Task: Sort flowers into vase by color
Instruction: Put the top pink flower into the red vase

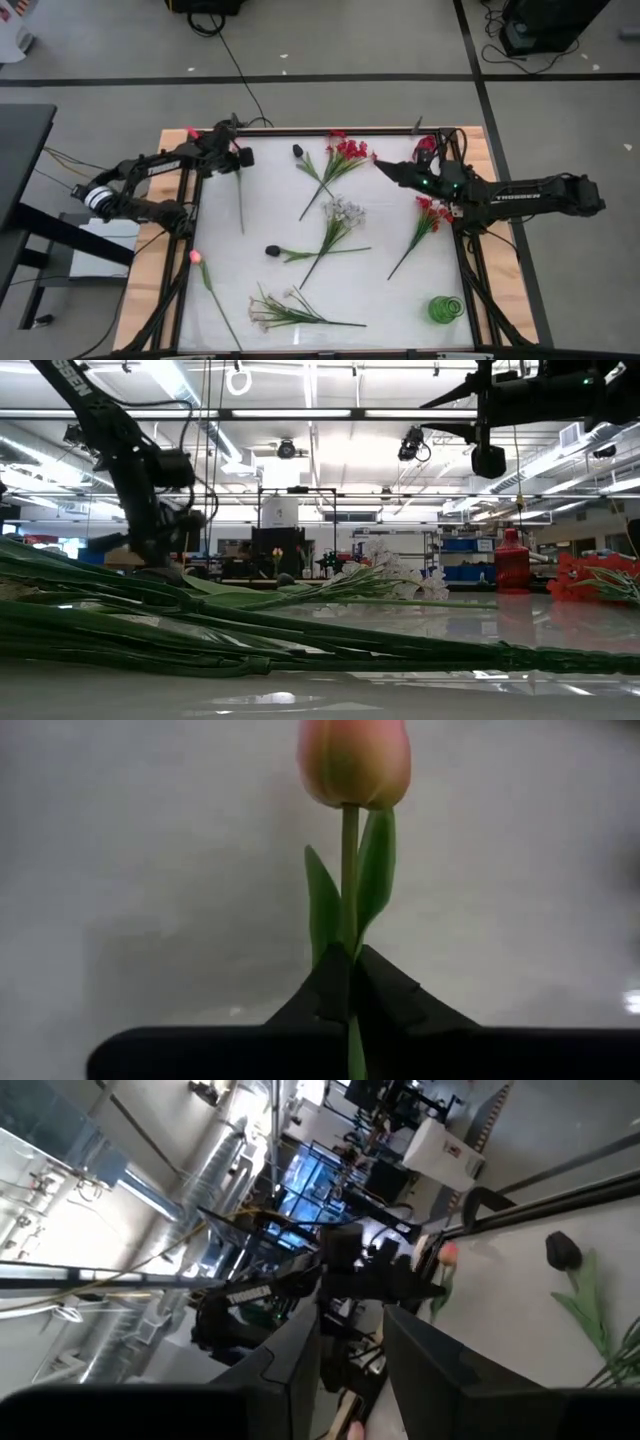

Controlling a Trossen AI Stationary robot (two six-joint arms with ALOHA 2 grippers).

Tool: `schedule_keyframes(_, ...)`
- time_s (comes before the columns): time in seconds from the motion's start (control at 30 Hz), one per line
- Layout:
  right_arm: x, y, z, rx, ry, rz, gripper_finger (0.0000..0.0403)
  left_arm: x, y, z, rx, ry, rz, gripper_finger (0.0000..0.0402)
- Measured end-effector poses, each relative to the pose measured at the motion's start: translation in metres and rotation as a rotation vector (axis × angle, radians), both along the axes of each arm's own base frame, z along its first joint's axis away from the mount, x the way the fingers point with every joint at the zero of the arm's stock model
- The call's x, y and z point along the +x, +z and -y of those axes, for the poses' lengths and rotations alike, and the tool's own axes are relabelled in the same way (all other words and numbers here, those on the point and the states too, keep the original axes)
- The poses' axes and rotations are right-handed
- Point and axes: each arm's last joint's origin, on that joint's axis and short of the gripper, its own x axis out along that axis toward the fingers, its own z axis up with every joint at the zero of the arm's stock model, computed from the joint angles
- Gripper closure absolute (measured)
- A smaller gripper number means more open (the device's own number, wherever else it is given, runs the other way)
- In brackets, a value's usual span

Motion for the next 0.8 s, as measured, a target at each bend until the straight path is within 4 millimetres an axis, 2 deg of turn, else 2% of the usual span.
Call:
schedule_keyframes(0.27, 0.0, 0.0, 0.005, -0.034, 0.031, -0.009, 0.0258, 0.03, 0.059, 0.011, 0.338, -0.21, 0.44, 0.0393)
schedule_keyframes(0.4, 0.004, -0.001, 0.003, -0.107, 0.117, -0.028, 0.0222, 0.052, 0.094, 0.024, 0.638, -0.448, 0.666, 0.0394)
schedule_keyframes(0.5, 0.01, -0.006, 0.004, -0.12, 0.138, -0.067, 0.0185, 0.062, 0.113, 0.036, 0.801, -0.523, 0.785, 0.0394)
schedule_keyframes(0.67, 0.033, 0.005, 0.007, -0.236, 0.178, -0.135, 0.0135, 0.072, 0.123, 0.052, 0.894, -0.59, 0.85, 0.0395)
schedule_keyframes(0.8, 0.063, 0.02, 0.009, -0.377, 0.215, -0.26, 0.0125, 0.084, 0.121, 0.067, 0.931, -0.678, 0.851, 0.0395)
